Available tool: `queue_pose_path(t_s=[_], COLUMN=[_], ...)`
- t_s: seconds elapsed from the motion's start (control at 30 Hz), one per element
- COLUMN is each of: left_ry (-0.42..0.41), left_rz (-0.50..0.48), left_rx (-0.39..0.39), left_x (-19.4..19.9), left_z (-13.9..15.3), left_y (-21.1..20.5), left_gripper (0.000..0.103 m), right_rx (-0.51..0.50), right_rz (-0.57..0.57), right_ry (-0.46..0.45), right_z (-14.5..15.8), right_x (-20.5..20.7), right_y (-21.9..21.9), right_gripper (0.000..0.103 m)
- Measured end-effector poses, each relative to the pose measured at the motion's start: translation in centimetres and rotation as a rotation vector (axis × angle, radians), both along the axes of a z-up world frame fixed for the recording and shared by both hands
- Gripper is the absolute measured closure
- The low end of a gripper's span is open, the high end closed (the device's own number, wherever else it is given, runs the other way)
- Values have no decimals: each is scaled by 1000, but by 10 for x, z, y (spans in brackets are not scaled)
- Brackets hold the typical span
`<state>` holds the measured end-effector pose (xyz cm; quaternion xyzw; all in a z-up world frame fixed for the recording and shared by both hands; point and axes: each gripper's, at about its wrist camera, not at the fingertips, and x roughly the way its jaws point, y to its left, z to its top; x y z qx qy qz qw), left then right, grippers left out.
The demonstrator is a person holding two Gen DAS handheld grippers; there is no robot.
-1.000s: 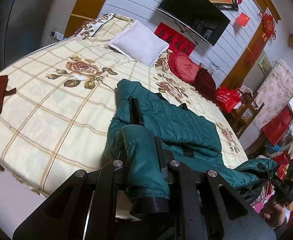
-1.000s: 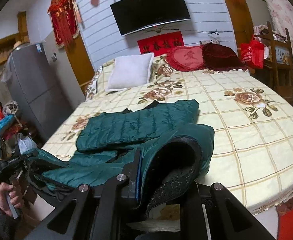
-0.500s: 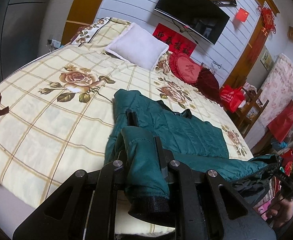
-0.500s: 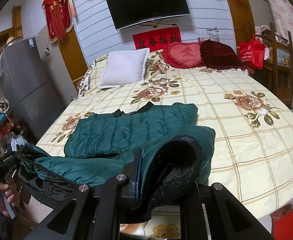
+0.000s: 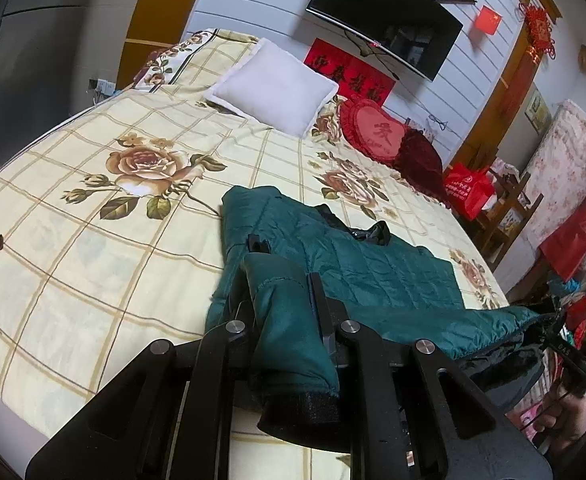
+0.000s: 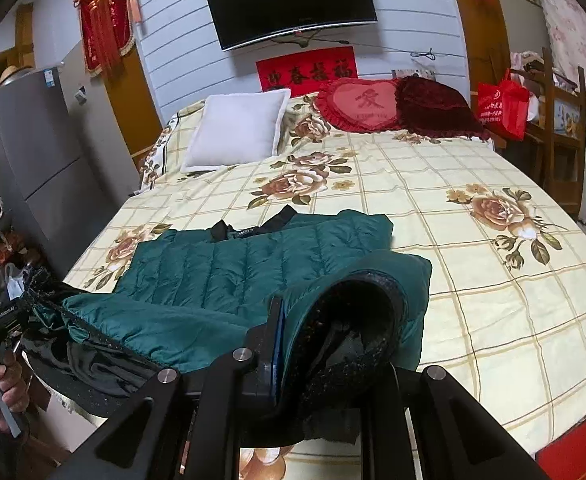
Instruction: Fold large clothes
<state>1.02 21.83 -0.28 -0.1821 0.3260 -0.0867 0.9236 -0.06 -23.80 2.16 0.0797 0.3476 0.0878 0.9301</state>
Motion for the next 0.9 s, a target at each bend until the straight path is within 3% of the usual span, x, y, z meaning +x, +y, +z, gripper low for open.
queue_pose_path(t_s=[0.47, 0.6, 0.9], left_ry=[13, -11, -66], left_rz=[7, 13, 36], left_rx=[26, 37, 36], left_x=[22, 26, 36], left_z=[-11, 2, 37], left_y=[-1, -1, 2], left_gripper=[89, 89, 89], right_rx=[16, 52, 2], right_rz=[-15, -14, -32], right_ry=[-18, -32, -130], right_z=[-7, -3, 30], right_x=[23, 27, 36], right_y=[1, -5, -4], right_gripper=[88, 89, 89])
